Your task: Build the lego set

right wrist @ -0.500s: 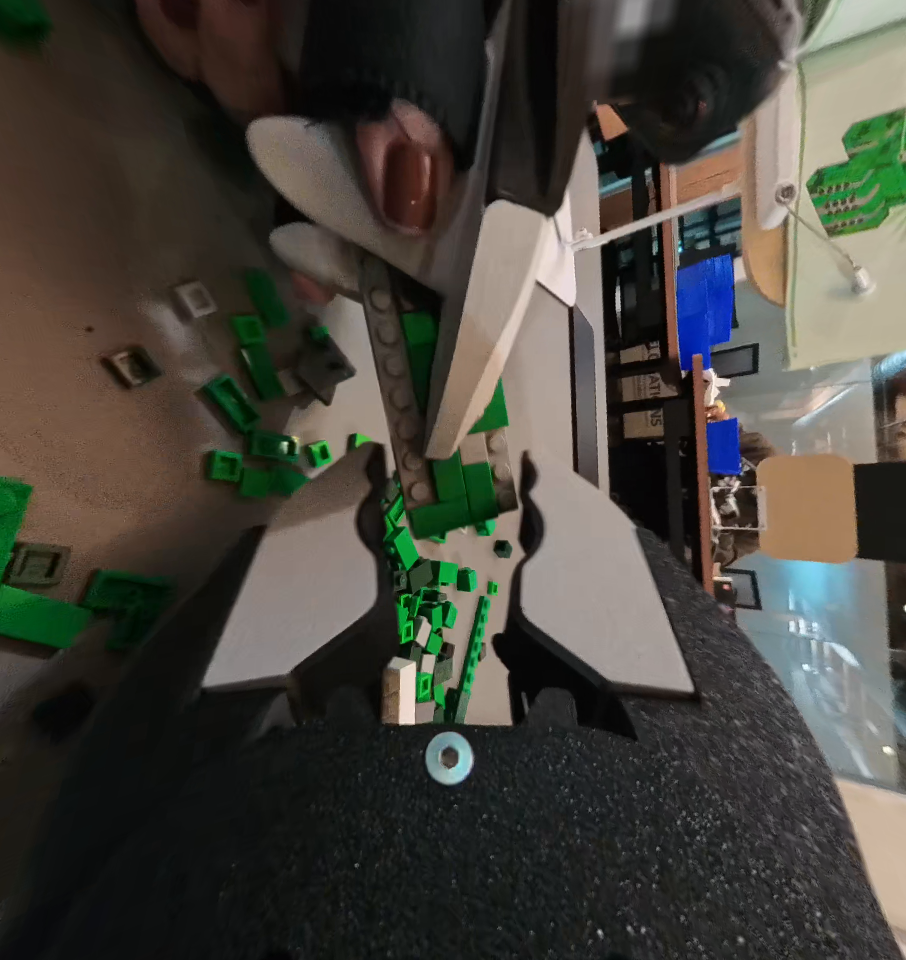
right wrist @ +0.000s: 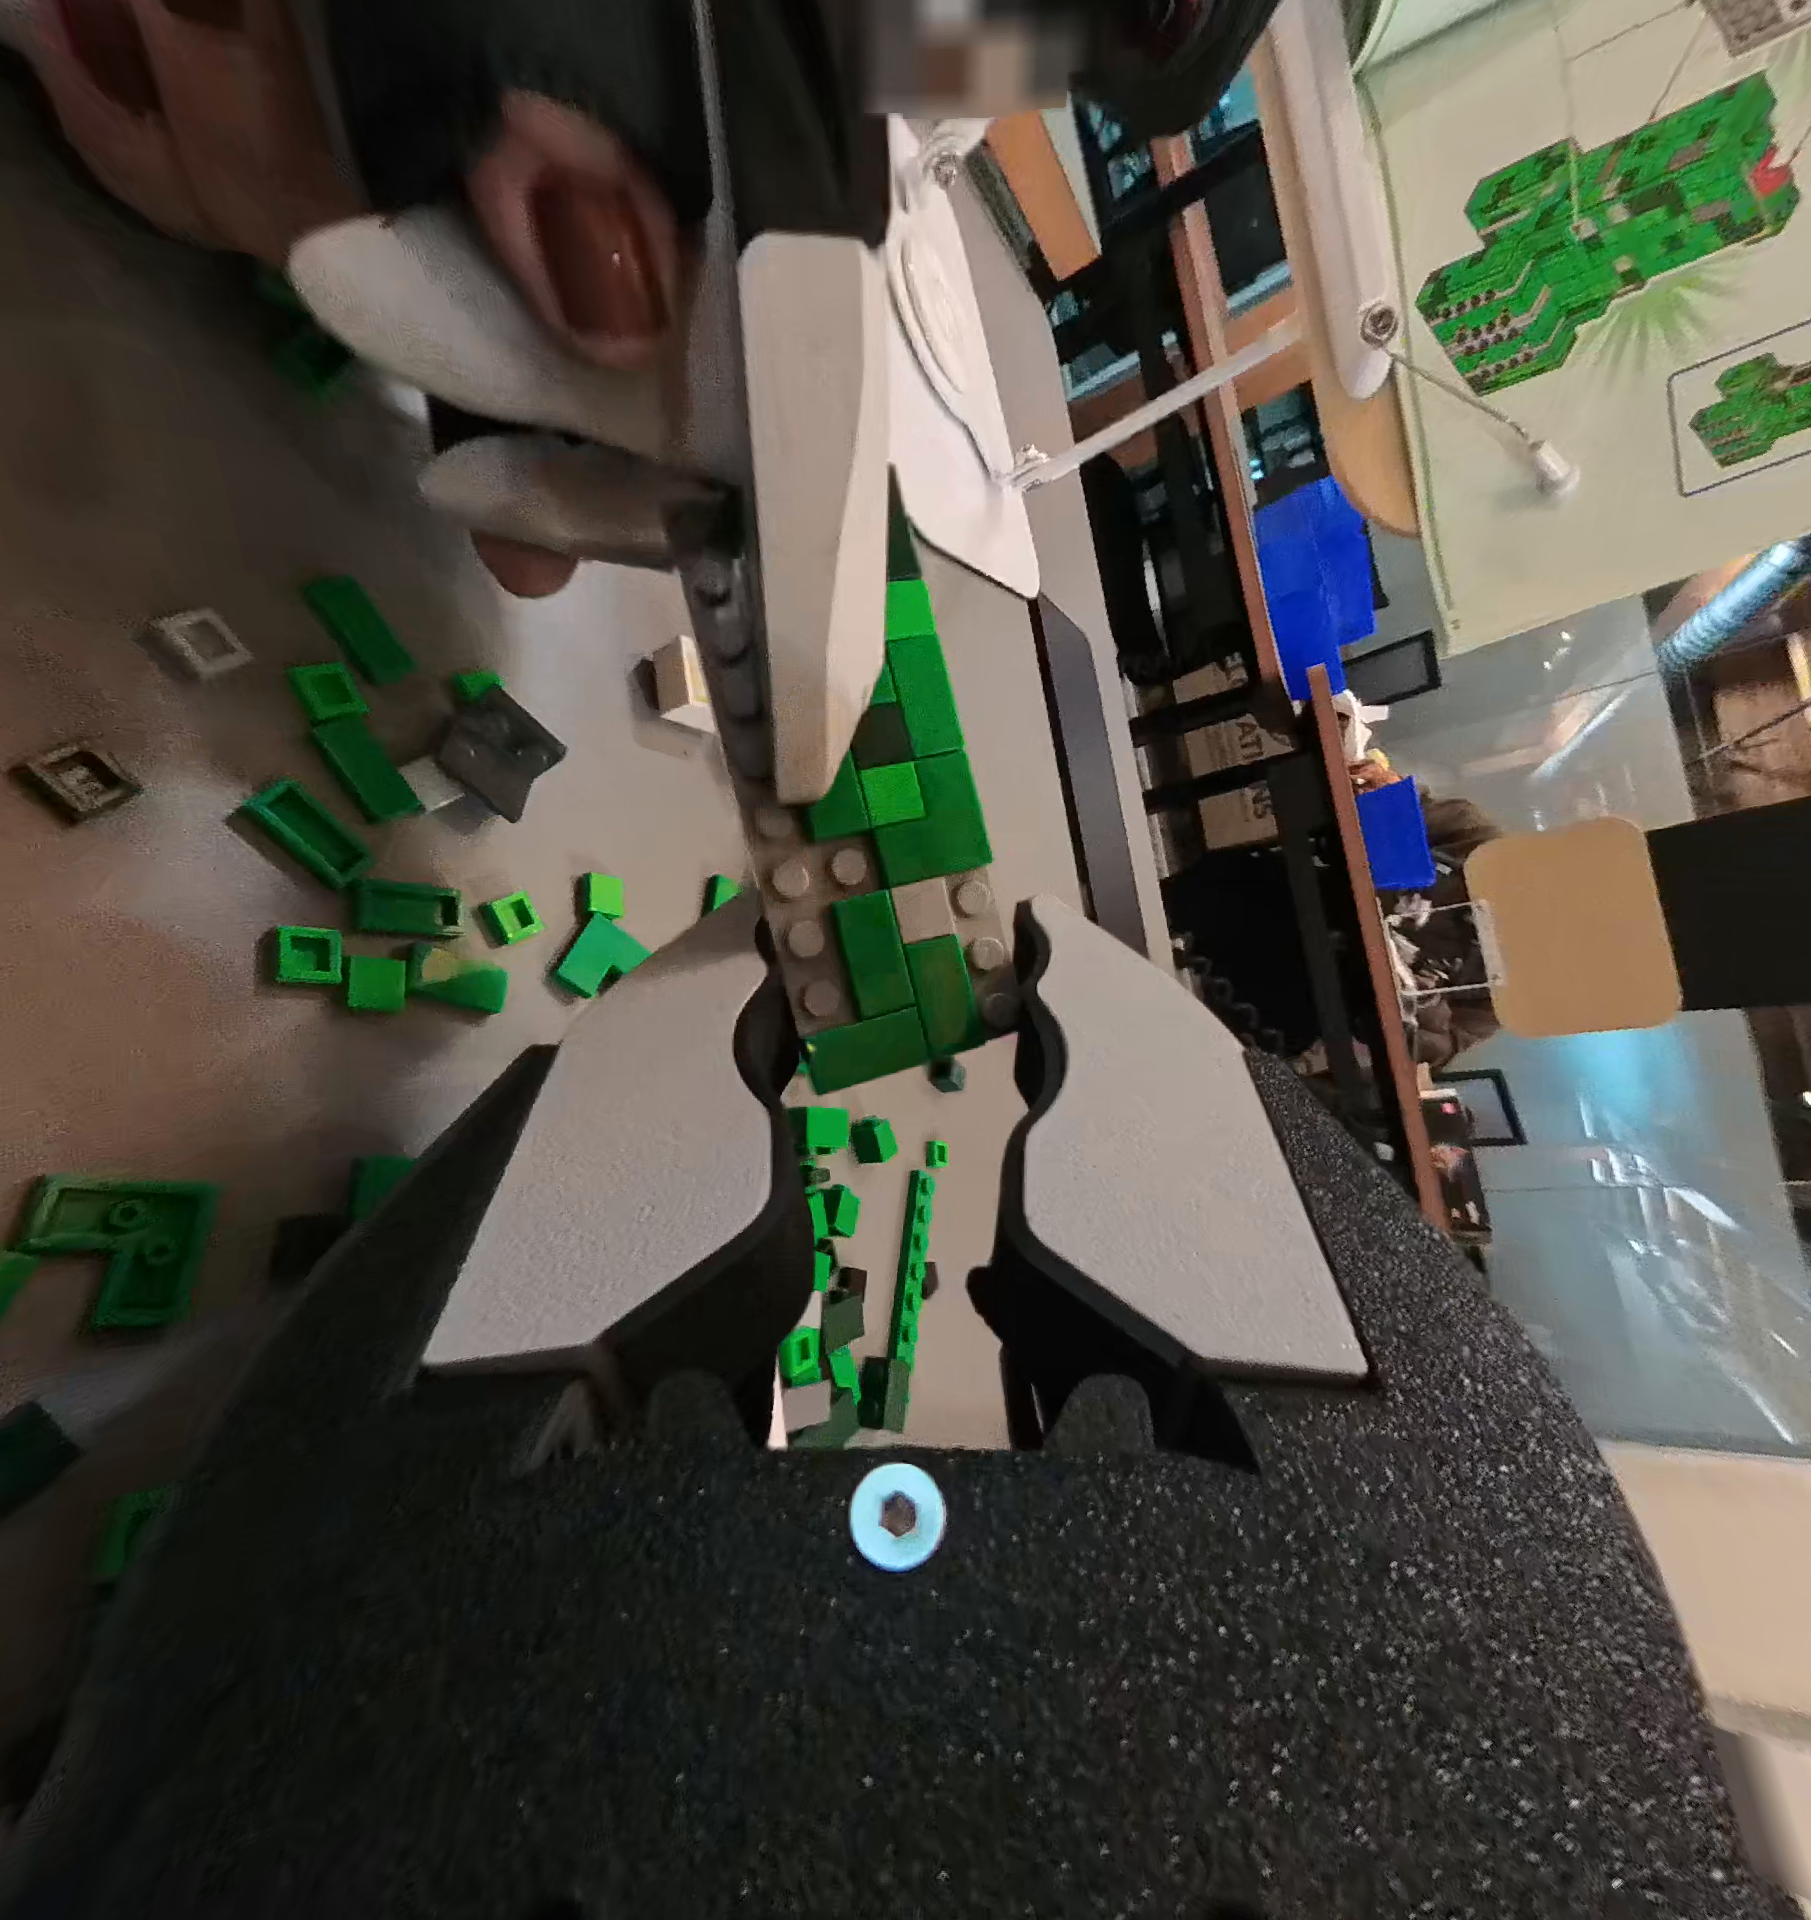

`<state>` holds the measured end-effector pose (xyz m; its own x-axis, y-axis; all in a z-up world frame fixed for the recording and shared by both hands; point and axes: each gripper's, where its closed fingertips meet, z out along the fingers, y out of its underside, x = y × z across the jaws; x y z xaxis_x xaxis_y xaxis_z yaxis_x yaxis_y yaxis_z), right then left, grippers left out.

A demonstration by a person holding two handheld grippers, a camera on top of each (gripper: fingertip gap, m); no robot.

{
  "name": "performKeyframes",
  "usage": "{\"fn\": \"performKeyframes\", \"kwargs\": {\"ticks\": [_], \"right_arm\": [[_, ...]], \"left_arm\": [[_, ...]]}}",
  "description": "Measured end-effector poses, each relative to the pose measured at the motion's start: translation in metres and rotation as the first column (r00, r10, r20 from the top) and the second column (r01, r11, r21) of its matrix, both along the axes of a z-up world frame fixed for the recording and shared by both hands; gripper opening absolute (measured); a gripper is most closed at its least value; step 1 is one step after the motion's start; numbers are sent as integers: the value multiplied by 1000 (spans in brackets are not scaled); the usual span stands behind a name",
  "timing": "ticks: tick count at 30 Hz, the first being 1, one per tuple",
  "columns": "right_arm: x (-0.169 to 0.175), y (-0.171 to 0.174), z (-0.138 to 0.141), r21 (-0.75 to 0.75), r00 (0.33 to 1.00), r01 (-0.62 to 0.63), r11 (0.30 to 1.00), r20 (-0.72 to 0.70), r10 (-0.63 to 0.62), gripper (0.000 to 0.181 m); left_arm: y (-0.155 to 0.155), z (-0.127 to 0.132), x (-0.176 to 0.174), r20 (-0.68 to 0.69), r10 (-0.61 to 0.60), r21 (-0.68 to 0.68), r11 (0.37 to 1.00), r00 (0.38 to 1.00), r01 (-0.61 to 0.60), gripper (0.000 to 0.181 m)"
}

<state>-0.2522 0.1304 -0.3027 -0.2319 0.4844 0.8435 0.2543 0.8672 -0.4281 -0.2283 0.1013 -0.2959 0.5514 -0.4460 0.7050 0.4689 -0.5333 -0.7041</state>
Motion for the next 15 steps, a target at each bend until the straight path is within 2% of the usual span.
{"fn": "performKeyframes", "kwargs": {"ticks": [3, 8, 9, 11, 15], "right_arm": [[-2, -7, 0, 67, 1000, 5, 998, 10, -6, 47], [-6, -14, -12, 148, 997, 23, 989, 64, -32, 45], [-6, -15, -14, 150, 997, 26, 988, 74, -37, 39], [-7, -15, -15, 161, 996, 28, 987, 74, -41, 37], [-13, -9, -15, 308, 996, 74, 948, 20, -84, 35]], "left_arm": [[3, -6, -2, -32, 31, -31, 999, 999, -32, 16], [3, -13, 6, -87, -6, -68, 998, 996, 0, 16], [3, -14, 6, -95, -4, -71, 997, 995, -3, 16], [2, -15, 5, -72, -3, -90, 996, 997, -4, 16], [6, -17, -1, 1, 46, -141, 989, 999, -45, 16]]}}
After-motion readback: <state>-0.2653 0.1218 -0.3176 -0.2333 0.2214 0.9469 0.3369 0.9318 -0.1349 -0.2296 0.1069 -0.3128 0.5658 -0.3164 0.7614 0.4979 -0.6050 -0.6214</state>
